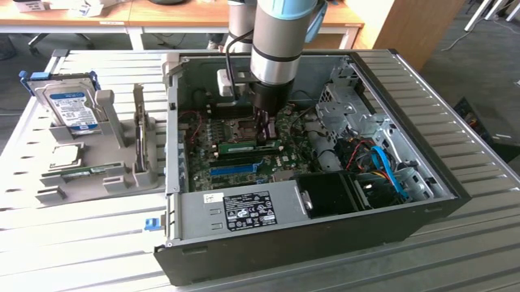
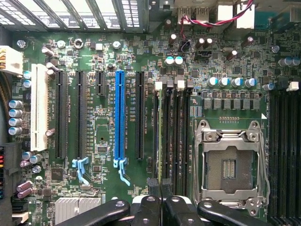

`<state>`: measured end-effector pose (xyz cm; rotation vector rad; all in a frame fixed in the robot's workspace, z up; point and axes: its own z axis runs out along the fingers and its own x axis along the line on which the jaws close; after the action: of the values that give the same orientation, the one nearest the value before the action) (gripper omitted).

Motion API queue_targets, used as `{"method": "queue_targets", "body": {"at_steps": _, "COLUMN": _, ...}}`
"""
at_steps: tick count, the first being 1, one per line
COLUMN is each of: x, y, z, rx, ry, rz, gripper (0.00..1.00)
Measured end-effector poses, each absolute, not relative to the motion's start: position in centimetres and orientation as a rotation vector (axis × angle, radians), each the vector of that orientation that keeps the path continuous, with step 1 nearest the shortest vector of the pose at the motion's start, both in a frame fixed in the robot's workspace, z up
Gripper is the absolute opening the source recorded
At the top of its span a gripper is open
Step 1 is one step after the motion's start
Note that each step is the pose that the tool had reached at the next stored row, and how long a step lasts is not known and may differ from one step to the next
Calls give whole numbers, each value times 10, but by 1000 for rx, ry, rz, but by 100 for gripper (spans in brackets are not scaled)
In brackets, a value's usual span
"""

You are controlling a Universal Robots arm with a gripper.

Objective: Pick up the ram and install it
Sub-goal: 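Insert the ram into the slot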

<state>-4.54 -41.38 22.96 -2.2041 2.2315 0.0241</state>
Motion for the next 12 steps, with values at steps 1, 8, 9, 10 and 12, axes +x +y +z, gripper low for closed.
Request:
{"method": "queue_targets", "body": {"at_steps": 1, "x": -45, "y": -414, "z": 230, "rx": -2204, "ry": 2232, "rz": 24, "gripper": 12}}
{"method": "queue_targets", "body": {"at_steps": 8, "x": -45, "y": -414, "z": 231, "rx": -2204, "ry": 2231, "rz": 24, "gripper": 12}}
{"method": "queue_targets", "body": {"at_steps": 9, "x": -45, "y": -414, "z": 232, "rx": -2204, "ry": 2231, "rz": 24, "gripper": 12}}
{"method": "queue_targets", "body": {"at_steps": 10, "x": -45, "y": -414, "z": 232, "rx": -2204, "ry": 2231, "rz": 24, "gripper": 12}}
{"method": "queue_targets", "body": {"at_steps": 12, "x": -45, "y": -414, "z": 232, "rx": -2204, "ry": 2231, "rz": 24, "gripper": 12}}
